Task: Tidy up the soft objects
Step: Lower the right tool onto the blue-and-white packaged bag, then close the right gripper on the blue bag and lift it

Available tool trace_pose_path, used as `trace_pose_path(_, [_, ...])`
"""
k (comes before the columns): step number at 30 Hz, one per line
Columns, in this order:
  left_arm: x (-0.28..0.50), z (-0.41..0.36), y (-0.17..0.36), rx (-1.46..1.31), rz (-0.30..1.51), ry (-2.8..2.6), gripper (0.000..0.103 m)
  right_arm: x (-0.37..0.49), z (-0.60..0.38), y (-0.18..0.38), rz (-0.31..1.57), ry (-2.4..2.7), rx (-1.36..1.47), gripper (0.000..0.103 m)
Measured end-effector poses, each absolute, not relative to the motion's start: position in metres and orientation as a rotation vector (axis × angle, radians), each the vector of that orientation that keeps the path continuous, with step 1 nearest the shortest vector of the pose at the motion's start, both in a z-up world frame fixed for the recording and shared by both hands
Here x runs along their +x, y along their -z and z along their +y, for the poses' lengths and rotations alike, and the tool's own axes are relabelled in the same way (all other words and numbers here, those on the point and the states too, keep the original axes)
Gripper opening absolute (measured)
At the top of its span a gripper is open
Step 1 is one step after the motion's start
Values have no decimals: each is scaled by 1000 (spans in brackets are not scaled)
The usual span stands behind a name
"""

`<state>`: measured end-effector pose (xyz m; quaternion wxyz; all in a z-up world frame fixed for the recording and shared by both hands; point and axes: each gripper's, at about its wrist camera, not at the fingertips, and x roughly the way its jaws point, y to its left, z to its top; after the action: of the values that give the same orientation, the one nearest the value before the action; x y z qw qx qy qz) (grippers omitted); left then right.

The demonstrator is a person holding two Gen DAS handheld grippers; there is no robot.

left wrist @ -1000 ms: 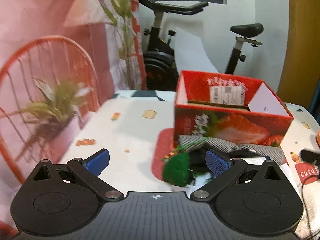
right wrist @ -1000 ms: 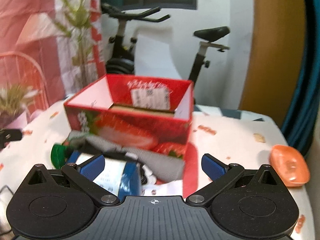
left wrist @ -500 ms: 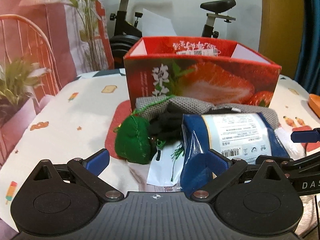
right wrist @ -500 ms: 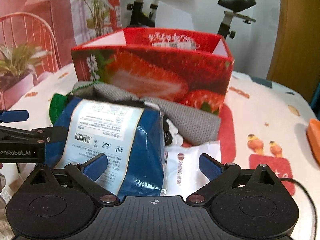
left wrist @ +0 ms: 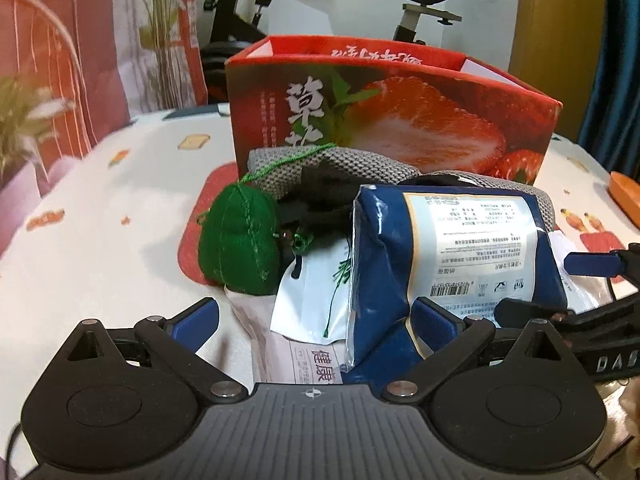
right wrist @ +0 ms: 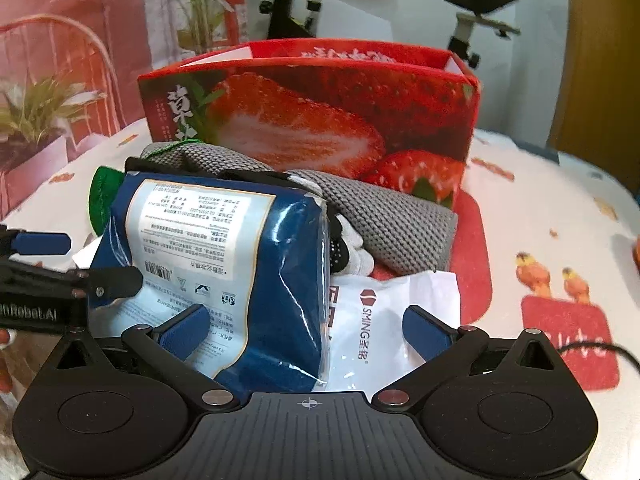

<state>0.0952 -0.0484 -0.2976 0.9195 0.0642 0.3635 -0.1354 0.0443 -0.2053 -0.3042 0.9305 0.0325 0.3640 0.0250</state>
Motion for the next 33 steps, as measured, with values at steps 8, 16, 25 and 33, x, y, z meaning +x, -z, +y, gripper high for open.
trace_pose_path(8, [93,-54,299,167,715,279,103,44,-203,304,738,-56,52,102])
trace_pose_path(16, [96,-50,299,145,726,287,103,47,-205,305,747,-62,59,102])
trace_pose_path(25, [91,-48,291,161,716,376,77,45,-196,299,742,-48,-28,102])
trace_pose_path(33, [98,-39,269,75,769,420,44,39,-189,290,735,-108,-63,68])
